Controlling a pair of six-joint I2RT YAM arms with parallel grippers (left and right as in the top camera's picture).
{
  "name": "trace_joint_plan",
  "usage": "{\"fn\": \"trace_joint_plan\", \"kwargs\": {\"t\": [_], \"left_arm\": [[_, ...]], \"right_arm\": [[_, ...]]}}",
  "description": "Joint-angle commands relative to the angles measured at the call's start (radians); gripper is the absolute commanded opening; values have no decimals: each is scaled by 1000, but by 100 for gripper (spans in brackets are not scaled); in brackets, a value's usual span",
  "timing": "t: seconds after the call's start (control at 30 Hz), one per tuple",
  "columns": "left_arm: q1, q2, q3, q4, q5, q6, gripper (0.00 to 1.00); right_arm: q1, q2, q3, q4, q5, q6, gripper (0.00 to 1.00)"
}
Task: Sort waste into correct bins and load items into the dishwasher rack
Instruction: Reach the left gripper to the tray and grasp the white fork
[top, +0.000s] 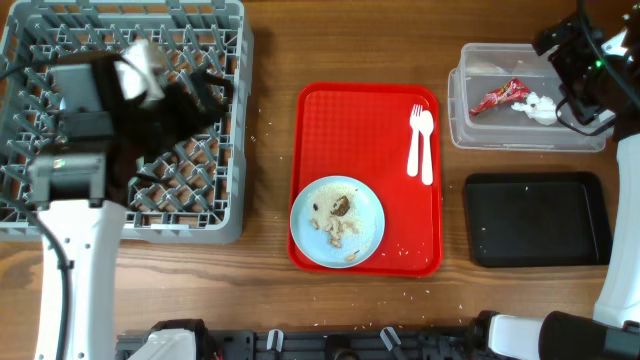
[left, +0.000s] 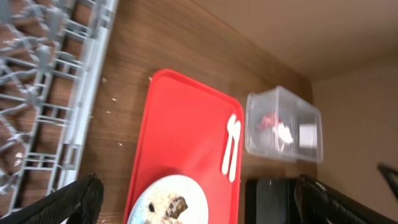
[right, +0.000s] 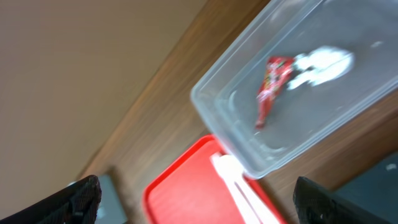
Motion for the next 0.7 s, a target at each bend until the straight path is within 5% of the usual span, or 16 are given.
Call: {"fn": "trace_joint_plan", "kwargs": {"t": [0.0,0.03,0.17,0.2,0.27,0.33,0.5,0.67], "left_arm": [[-212,60,-3,77,-231,50,100],[-265,96,-3,109,-252,16,95],[-354,206,-3,146,-295,17,95],[-360,225,-3,151,-312,15,80],[-378,272,-3,221,-273,-59,75],[-433,320,8,268,-305,-54,81],[-575,612,451,-122,-377,127,99],[-711,761,480,122,-384,85,97]], "right_arm": [[43,-2,1,-19,-224,-238,93],[100,10,1,-86,-156,-354,97],[157,46,1,-126,-42,-351,100],[157,52,1,-125,-42,-351,100],[157,56,1,-113,-42,-350,100],[156,56,1,-90,-42,-350,100],[156,56,1,-42,-14,-350,100],[18,56,1,-17,198,-212,100]]}}
